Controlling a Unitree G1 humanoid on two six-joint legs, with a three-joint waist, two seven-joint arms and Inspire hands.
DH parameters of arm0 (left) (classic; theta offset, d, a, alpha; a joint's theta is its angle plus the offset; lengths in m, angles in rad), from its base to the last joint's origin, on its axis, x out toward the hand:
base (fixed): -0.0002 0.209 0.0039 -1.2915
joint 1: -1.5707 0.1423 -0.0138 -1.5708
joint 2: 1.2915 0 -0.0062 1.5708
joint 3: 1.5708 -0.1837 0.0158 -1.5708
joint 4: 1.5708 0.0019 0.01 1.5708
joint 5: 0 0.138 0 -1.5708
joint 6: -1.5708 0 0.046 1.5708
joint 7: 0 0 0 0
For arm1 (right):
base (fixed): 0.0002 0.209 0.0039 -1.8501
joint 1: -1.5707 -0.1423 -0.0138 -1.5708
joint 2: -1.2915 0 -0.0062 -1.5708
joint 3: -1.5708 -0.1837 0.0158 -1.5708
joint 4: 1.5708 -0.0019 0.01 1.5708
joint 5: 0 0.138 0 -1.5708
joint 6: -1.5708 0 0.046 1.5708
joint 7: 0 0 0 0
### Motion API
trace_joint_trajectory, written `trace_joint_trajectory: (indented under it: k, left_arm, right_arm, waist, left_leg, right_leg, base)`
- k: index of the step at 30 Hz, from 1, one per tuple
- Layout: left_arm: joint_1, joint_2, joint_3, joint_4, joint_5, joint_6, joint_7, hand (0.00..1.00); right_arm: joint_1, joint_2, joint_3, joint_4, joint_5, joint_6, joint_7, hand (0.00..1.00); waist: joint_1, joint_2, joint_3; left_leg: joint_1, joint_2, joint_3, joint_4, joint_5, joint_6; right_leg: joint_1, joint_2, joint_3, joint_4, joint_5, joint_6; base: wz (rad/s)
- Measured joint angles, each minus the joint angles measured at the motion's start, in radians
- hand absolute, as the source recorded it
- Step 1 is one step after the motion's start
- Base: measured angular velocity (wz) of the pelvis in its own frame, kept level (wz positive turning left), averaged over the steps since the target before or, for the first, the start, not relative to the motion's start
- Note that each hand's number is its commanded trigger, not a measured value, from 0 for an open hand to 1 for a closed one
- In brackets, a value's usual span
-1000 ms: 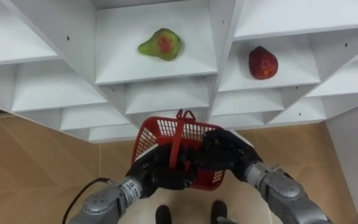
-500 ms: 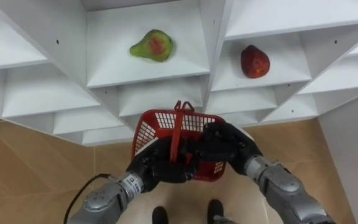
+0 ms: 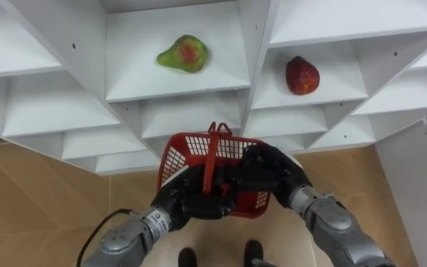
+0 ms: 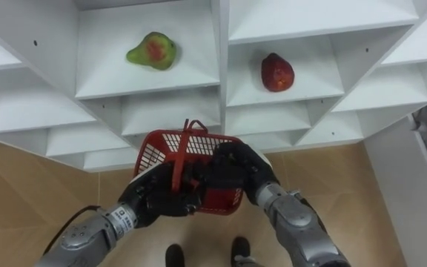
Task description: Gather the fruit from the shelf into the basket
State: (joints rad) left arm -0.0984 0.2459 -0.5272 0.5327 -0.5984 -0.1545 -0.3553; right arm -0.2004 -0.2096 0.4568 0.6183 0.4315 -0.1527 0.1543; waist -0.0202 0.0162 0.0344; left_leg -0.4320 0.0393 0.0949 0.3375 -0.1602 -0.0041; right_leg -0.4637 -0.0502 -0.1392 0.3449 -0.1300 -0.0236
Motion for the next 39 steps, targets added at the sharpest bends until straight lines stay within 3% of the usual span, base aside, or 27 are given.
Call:
trace_joint_trajectory:
  k: [11, 18, 25, 39]
  left_arm:
    - [-0.025, -0.007, 0.003, -0.005, -0.049, -0.001, 0.000, 1.00]
    - [-0.026, -0.027, 0.003, -0.006, -0.079, -0.026, -0.006, 1.00]
    - [-0.012, -0.046, -0.028, -0.047, -0.070, -0.019, -0.069, 1.00]
    - [-0.005, -0.069, -0.022, -0.047, -0.067, -0.016, -0.108, 1.00]
  right_arm:
    - [-0.039, 0.001, 0.000, 0.000, 0.049, 0.001, -0.014, 1.00]
    - [-0.039, 0.024, -0.014, -0.009, 0.158, 0.001, -0.046, 1.00]
    - [-0.043, 0.062, -0.059, -0.044, 0.164, -0.001, -0.054, 1.00]
    - [-0.043, 0.064, -0.096, -0.049, 0.152, -0.001, -0.058, 1.00]
  waist:
    - [-0.001, 0.011, -0.0020]
    - [-0.004, 0.011, -0.0023]
    - [-0.018, 0.010, -0.0026]
    - [-0.029, 0.010, -0.0025]
  left_leg:
    - [0.004, -0.003, 0.002, -0.020, 0.005, 0.000]
    - [0.007, -0.006, 0.008, -0.032, 0.014, 0.000]
    - [0.012, -0.006, 0.009, -0.032, 0.015, 0.001]
    - [0.026, -0.007, 0.012, -0.034, 0.016, 0.002]
  right_leg:
    - [-0.003, 0.000, 0.005, -0.001, 0.002, 0.001]
    - [-0.010, -0.003, 0.010, 0.003, 0.002, 0.000]
    - [-0.006, -0.001, 0.014, -0.001, 0.006, 0.001]
    - [0.006, 0.002, 0.025, -0.003, 0.009, 0.004]
  base:
    - [0.00]
    - [-0.01]
    - [-0.01]
    - [0.00]
